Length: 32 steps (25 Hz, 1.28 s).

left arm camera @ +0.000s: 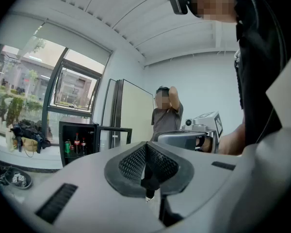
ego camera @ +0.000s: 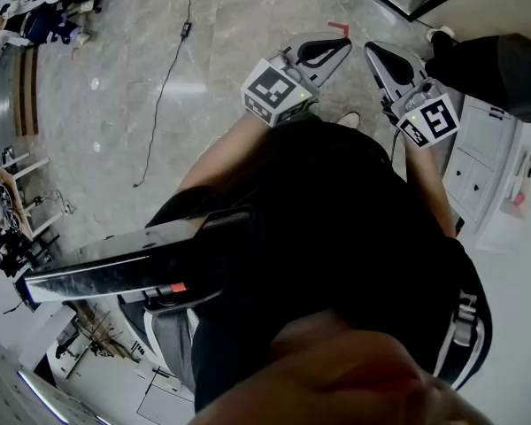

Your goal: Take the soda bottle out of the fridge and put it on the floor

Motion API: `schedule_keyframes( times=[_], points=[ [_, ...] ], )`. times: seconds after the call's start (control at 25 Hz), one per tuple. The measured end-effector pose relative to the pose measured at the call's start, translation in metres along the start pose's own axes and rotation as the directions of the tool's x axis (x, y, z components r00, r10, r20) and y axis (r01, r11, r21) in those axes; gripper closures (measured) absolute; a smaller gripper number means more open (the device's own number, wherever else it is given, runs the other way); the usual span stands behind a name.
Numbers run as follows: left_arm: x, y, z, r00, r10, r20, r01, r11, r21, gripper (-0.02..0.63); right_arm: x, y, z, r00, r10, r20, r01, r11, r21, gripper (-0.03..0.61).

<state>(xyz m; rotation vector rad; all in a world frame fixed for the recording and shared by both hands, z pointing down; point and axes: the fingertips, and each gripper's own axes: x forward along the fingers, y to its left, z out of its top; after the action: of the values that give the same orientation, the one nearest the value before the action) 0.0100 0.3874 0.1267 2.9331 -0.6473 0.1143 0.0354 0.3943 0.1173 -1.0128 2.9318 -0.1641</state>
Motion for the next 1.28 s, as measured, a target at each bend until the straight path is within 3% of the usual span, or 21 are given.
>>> schedule_keyframes(
  times=[0.56,0.76,0.96,1.28],
  points=[
    [0.013,-0.015,-0.007,1.0,0.02,-0.005,-0.02,1.0,-0.017,0.609,-0.027,-0.009,-0.011,0.999,-0.03,0.024,0.029,0.999,0.041,0.565],
    [0.023,-0.021,-0.002,1.0,0.028,0.007,-0.028,1.0,-0.012,0.609,-0.038,-0.015,-0.004,0.998,-0.045,0.038,0.045,0.999,0.008,0.566],
    [0.038,-0.032,-0.002,0.999,0.045,0.0,-0.045,0.999,0.01,0.609,-0.056,-0.019,-0.002,0.999,-0.013,0.035,0.014,0.999,-0.03,0.566],
    [0.058,-0.038,-0.002,0.995,0.097,0.005,-0.097,0.995,0.013,0.609,-0.069,-0.033,-0.006,0.998,0.032,0.047,-0.032,0.999,-0.004,0.566]
  ],
)
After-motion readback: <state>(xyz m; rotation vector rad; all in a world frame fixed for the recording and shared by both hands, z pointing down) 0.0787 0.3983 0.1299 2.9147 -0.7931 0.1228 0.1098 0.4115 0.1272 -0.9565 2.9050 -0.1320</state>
